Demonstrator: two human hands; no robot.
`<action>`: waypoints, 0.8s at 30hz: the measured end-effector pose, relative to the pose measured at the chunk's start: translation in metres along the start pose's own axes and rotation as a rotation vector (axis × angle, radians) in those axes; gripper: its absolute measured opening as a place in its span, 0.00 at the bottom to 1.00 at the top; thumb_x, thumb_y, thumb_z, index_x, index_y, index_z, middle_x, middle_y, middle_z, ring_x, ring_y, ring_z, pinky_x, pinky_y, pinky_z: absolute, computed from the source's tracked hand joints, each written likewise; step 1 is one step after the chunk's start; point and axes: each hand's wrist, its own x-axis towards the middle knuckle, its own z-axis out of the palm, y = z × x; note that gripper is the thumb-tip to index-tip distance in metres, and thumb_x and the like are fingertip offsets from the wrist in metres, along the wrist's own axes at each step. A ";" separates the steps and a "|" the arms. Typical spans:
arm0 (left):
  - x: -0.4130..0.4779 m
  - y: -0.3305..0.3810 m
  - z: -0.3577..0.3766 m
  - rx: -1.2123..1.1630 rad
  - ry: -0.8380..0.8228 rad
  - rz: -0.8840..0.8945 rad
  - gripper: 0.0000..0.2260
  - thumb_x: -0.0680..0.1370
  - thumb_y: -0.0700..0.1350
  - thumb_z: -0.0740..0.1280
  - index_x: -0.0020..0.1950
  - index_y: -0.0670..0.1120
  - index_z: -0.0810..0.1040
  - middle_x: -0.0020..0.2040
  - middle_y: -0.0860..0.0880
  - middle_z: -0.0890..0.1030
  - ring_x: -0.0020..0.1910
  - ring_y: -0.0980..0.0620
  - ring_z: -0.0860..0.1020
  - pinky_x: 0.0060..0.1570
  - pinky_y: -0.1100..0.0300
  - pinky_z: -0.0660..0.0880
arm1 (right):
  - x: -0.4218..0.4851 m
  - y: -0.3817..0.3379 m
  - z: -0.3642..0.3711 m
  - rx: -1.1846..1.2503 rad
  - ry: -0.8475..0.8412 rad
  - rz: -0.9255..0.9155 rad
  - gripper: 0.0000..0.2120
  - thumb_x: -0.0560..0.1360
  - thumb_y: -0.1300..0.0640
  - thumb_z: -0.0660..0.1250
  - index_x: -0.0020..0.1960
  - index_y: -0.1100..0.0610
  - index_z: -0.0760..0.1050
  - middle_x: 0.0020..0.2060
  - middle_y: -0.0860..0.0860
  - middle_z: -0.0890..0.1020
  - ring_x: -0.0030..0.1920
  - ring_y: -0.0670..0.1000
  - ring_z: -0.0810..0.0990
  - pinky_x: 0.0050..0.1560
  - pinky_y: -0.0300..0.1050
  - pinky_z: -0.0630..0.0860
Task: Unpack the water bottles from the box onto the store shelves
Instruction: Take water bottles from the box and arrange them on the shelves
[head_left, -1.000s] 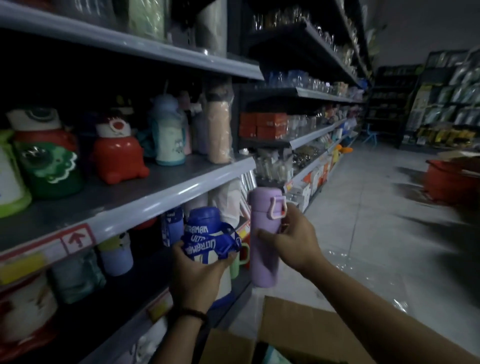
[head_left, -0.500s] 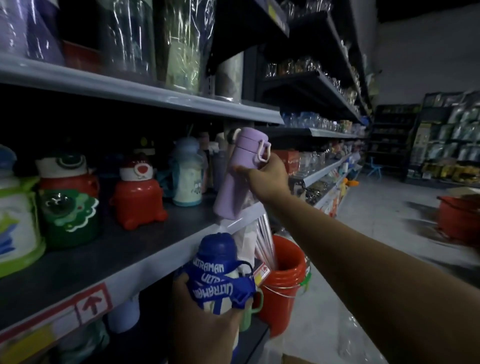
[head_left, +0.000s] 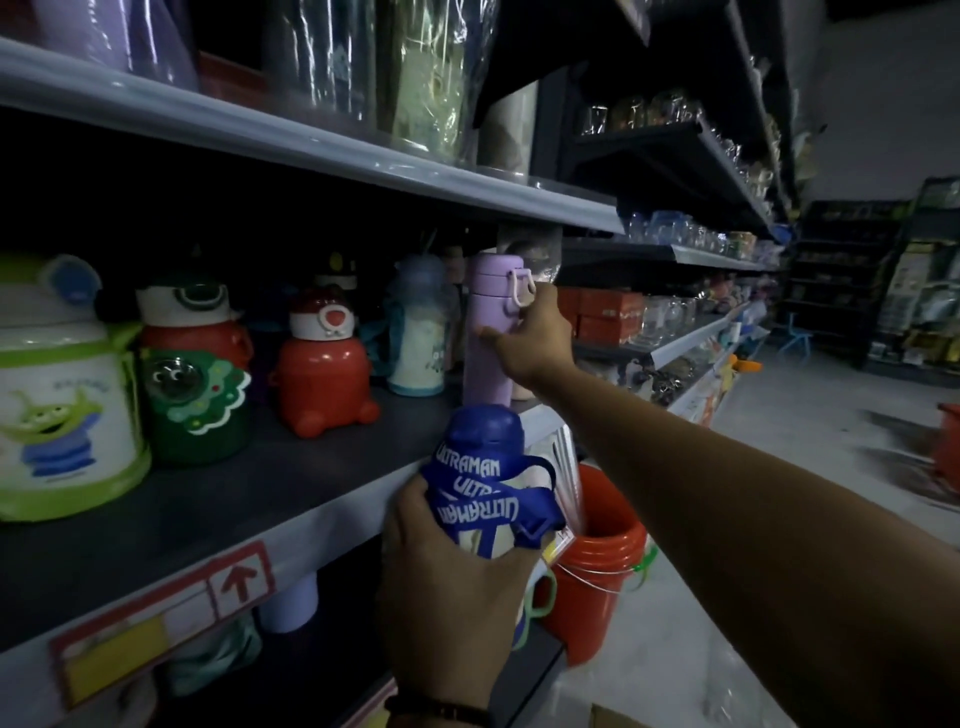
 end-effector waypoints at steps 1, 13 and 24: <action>0.001 0.002 -0.001 0.013 0.012 -0.004 0.52 0.51 0.69 0.79 0.72 0.62 0.66 0.65 0.59 0.78 0.59 0.55 0.80 0.56 0.48 0.81 | 0.000 0.001 0.001 -0.009 -0.005 -0.001 0.30 0.72 0.53 0.81 0.65 0.56 0.68 0.53 0.51 0.79 0.50 0.53 0.80 0.54 0.49 0.78; 0.006 0.009 -0.008 0.094 0.073 0.010 0.50 0.55 0.64 0.82 0.73 0.57 0.66 0.67 0.55 0.76 0.61 0.51 0.79 0.56 0.47 0.82 | 0.000 0.002 -0.001 -0.035 0.006 0.087 0.42 0.71 0.46 0.81 0.74 0.60 0.63 0.67 0.60 0.76 0.64 0.61 0.77 0.65 0.60 0.78; -0.001 0.029 -0.020 0.167 0.104 0.061 0.43 0.61 0.63 0.79 0.73 0.58 0.65 0.67 0.54 0.75 0.65 0.49 0.77 0.58 0.45 0.80 | -0.159 -0.037 -0.055 0.015 -0.349 0.152 0.42 0.57 0.25 0.77 0.61 0.47 0.72 0.52 0.47 0.83 0.48 0.49 0.86 0.49 0.52 0.85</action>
